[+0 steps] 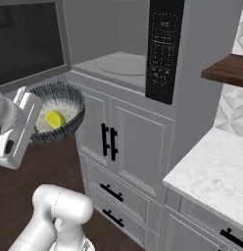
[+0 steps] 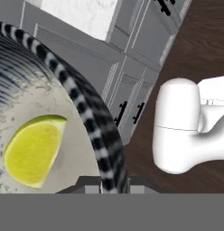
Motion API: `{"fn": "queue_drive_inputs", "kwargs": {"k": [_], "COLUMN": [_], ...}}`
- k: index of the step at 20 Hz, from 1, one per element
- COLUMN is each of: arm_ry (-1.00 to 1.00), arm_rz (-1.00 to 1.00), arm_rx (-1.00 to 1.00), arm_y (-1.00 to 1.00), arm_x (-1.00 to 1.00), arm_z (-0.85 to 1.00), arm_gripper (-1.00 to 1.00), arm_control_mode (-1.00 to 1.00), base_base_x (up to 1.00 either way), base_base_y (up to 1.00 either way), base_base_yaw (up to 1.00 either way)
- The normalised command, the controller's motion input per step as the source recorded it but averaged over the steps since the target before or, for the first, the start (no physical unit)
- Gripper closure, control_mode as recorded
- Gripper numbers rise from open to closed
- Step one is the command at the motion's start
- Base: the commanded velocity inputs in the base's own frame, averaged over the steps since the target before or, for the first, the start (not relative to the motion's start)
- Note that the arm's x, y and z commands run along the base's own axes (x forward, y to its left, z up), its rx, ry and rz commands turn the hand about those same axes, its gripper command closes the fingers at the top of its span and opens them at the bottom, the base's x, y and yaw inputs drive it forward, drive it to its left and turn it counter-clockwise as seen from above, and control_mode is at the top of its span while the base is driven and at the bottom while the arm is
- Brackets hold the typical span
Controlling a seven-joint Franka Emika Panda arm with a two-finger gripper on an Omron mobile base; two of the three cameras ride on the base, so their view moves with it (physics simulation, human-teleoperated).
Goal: Pick the lemon wedge from the sink and place it in the bowl. Then pick the bowl and place it in the microwave. Then close the microwave door and press the start button.
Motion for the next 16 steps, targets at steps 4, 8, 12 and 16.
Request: {"fn": "queue_drive_inputs", "kwargs": {"k": [4,8,12,16], "arm_ry": [0.00,0.00,0.00,0.00], "arm_rz": [0.00,0.00,0.00,0.00], "arm_rx": [0.00,0.00,0.00,0.00], "arm_y": [0.00,0.00,0.00,0.00], "arm_x": [0.00,0.00,0.00,0.00], "arm_z": [0.00,0.00,0.00,0.00], "arm_gripper": [1.00,1.00,1.00,1.00], "arm_control_mode": [1.00,1.00,1.00,1.00], "base_base_x": [0.33,0.27,0.27,0.47], "base_base_y": [-0.43,-0.04,-0.15,-0.33], "base_base_yaw": [0.29,0.28,0.31,0.15]}}
